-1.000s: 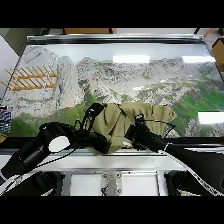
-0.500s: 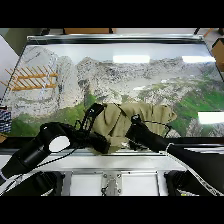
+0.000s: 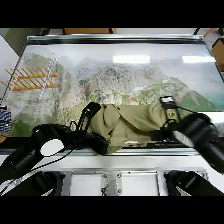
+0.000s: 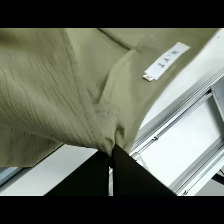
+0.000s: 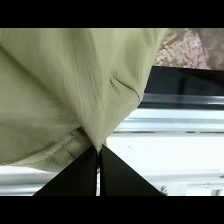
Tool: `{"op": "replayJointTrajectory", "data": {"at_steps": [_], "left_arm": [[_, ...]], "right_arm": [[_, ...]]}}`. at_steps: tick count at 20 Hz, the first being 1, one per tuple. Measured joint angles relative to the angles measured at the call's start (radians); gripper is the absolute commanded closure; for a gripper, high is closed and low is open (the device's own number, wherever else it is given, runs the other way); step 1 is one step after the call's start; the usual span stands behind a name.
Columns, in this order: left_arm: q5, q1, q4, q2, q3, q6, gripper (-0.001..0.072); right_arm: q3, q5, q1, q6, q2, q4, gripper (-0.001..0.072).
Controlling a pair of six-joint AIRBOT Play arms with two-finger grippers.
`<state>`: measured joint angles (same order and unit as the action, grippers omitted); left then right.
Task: Fold the clothes and pants, and hang the long-sleeved shirts on hangers.
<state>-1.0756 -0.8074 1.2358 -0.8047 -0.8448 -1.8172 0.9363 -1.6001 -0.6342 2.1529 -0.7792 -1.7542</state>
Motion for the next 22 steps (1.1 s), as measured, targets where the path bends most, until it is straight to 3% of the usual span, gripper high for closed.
{"op": "replayJointTrajectory", "data": {"at_steps": [4, 8, 12, 16, 22], "left_arm": [[0.008, 0.001, -0.005, 0.034, 0.0, -0.026, 0.0696], [0.011, 0.002, -0.006, 0.011, -0.071, -0.033, 0.0696], [-0.033, 0.043, 0.024, -0.069, -0.258, 0.001, 0.0697], [-0.105, 0.179, 0.008, -0.159, -0.372, 0.055, 0.0696], [-0.137, 0.262, -0.105, -0.228, -0.231, 0.134, 0.0696]], "right_arm": [[0.019, -0.047, 0.053, 0.074, 0.201, 0.067, 0.0699], [0.074, -0.063, 0.067, 0.118, 0.249, 0.09, 0.0699], [0.214, -0.073, 0.071, 0.067, 0.166, 0.069, 0.0699], [0.328, -0.079, 0.094, -0.01, 0.032, 0.017, 0.0699], [0.367, -0.087, 0.124, -0.051, -0.115, 0.042, 0.0698]]}}
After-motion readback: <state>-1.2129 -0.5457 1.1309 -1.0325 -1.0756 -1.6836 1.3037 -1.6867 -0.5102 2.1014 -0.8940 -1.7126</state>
